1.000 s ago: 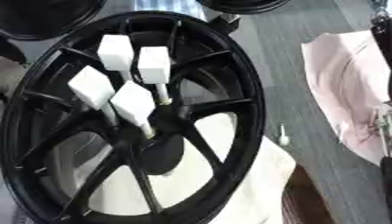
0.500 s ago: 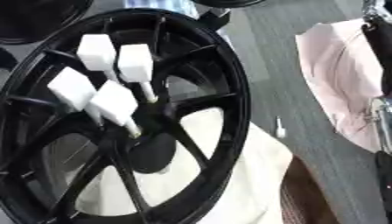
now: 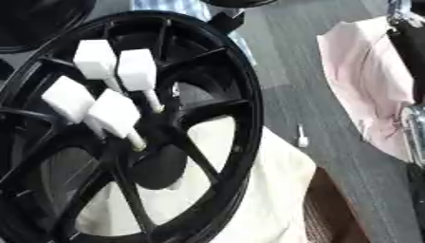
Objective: Pull the pin out of the wheel hub.
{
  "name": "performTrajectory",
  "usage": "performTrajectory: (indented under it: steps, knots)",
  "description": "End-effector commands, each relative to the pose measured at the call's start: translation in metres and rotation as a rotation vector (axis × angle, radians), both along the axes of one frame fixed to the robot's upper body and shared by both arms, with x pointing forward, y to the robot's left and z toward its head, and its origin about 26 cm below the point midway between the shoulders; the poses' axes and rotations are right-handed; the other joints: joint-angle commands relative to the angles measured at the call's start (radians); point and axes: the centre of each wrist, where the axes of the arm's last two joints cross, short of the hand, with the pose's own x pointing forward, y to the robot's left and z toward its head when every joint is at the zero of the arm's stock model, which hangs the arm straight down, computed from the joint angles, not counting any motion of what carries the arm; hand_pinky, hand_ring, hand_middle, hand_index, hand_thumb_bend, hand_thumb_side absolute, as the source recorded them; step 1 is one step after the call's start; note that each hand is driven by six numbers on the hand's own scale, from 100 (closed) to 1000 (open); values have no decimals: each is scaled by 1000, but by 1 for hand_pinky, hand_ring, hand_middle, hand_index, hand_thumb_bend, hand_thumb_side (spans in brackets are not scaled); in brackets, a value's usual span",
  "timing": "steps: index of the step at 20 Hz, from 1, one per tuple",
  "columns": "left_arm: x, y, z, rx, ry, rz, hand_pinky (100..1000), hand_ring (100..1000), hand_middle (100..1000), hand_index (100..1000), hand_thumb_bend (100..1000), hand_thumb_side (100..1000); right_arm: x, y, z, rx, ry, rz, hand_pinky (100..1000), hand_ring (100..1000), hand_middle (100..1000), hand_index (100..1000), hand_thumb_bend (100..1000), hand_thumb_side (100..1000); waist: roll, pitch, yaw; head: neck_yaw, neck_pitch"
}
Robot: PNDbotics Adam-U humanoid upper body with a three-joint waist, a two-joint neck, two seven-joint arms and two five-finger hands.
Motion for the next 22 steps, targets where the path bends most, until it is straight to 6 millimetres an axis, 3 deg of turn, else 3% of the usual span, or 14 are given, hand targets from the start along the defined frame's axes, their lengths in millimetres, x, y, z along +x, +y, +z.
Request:
performTrajectory:
  steps: [1,13,22]
  knots:
    - [0,-10,13,101,-7,-28,758,689,659,801,291,899,-4,-4,10,-29,-30,-16,788,790,697,768,100,485,-5,-28,0,-1,-11]
    - [38,-74,18,185,-1,-163,755,691,662,805,319,876,-3,-4,5,-34,-7,-8,788,790,696,768,100,489,-17,-32,4,27,-18]
    - [44,-104,16,206,27,-250,749,689,662,807,346,876,-4,-5,4,-47,1,-7,789,791,696,768,100,492,-13,-23,-4,22,-37]
